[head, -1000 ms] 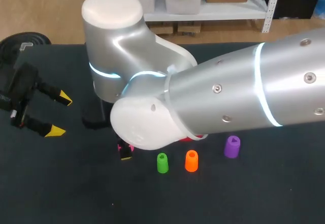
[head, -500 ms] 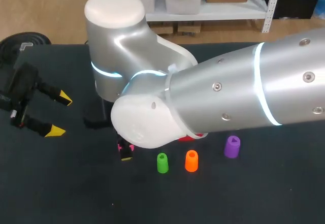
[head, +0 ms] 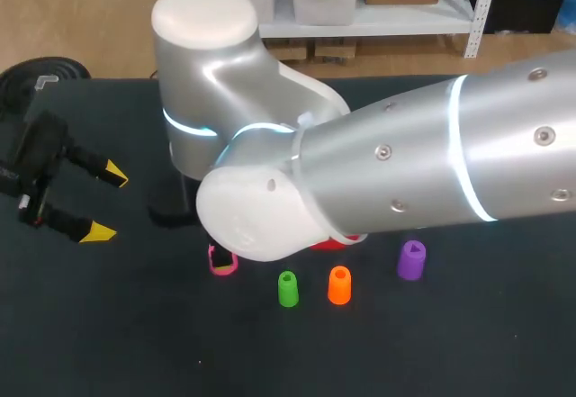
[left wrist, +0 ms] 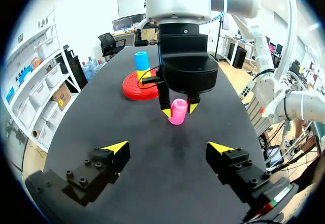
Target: Pick up and stack the cylinders on the red base in this order: pink,purple,orange,green
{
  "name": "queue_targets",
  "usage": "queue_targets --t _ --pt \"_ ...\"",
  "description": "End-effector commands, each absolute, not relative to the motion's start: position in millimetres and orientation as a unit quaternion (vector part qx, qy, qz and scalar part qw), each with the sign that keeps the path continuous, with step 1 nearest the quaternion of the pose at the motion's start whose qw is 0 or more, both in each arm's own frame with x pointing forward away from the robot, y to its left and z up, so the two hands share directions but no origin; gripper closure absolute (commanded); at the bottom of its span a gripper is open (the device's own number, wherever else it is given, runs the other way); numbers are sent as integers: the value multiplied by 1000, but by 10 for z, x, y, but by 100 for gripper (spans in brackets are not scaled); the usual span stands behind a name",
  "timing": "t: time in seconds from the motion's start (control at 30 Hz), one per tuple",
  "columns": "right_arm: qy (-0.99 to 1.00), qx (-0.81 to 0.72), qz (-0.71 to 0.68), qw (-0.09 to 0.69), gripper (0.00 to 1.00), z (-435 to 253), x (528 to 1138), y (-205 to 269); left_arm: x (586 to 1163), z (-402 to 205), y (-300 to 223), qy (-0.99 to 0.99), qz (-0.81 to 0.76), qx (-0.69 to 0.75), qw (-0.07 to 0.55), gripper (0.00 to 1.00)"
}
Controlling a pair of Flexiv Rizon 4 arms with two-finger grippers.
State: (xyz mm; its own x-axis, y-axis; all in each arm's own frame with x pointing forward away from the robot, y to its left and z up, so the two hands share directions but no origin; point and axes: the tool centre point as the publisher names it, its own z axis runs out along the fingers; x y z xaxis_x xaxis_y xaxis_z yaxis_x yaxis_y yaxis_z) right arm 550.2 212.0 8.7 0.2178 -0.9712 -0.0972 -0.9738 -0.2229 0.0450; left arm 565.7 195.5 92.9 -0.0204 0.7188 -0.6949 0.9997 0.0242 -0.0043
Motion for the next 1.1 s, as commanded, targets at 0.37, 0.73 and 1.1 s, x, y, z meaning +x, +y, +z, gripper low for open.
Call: queue_targets --t 0.37,0.73,1.1 --pt "623 -780 63 7 100 44 5519 2119 5659 918 1961 663 -263 647 268 0" --pt "617 -785 48 18 100 243 5640 2121 5659 918 1961 663 -263 647 268 0" --pt "630 -775 -1 56 100 801 6003 1974 5659 918 1961 663 -263 647 268 0"
